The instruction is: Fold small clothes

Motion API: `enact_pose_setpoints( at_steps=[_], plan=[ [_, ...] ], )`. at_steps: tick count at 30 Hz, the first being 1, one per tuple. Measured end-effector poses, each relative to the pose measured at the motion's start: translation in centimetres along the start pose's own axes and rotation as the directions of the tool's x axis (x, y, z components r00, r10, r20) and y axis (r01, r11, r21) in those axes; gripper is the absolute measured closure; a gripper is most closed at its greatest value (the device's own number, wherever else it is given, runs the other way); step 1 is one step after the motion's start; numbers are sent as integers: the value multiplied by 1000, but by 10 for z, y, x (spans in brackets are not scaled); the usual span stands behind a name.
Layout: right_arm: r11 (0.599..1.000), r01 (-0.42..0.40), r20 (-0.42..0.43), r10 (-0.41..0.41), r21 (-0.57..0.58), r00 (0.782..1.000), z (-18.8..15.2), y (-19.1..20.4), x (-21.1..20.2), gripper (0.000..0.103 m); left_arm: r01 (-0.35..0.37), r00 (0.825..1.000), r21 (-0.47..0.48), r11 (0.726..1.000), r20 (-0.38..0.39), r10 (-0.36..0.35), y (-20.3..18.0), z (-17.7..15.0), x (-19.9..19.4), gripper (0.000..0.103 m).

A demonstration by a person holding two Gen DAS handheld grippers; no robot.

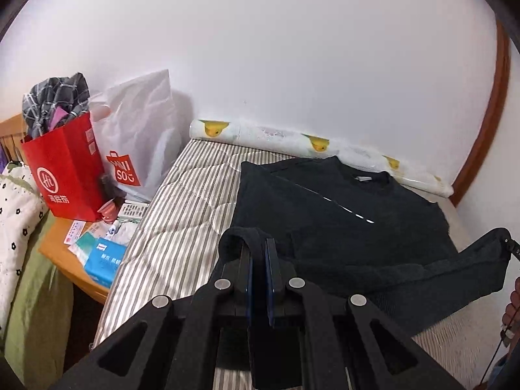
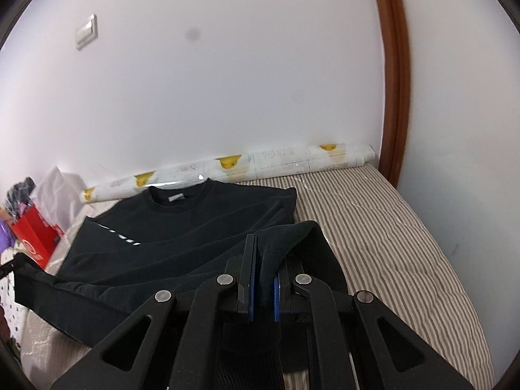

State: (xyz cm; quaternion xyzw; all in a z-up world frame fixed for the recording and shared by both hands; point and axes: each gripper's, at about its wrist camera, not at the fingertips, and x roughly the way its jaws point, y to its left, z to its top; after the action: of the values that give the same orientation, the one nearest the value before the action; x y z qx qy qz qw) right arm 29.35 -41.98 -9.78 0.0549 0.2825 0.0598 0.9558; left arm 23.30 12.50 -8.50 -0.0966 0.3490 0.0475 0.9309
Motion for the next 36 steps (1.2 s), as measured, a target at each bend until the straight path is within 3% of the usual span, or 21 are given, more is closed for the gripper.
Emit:
enact_pose_setpoints(
  at_steps=[11, 22, 24, 27, 33, 36],
  plan=[
    [997, 70, -79, -73, -41, 994, -6, 8, 75, 95, -40, 993, 27, 999, -114, 43, -3, 8, 76, 96],
    [990, 133, -204, -139, -44, 969, -22, 3, 129, 93, -55, 983, 54, 997, -170, 64, -7, 5, 97, 93],
    [989, 142, -217, -145, -31, 965, -22, 0, 126, 84, -49, 983, 54, 997, -175, 58, -7, 5, 91, 93],
    [986, 167, -215, -168, -27, 962, -21, -3, 108, 57, -40, 983, 42, 998, -178, 47, -4, 6, 77, 90],
    [992, 125, -142, -129, -35, 981, -30, 6, 41, 54, 21, 987, 28, 999, -161, -17, -5, -8, 38, 85],
    [996, 47, -137, -57, -75, 989, -42, 26, 20, 56, 73, 985, 38, 997, -162, -66, -17, -21, 25, 85]
  ],
)
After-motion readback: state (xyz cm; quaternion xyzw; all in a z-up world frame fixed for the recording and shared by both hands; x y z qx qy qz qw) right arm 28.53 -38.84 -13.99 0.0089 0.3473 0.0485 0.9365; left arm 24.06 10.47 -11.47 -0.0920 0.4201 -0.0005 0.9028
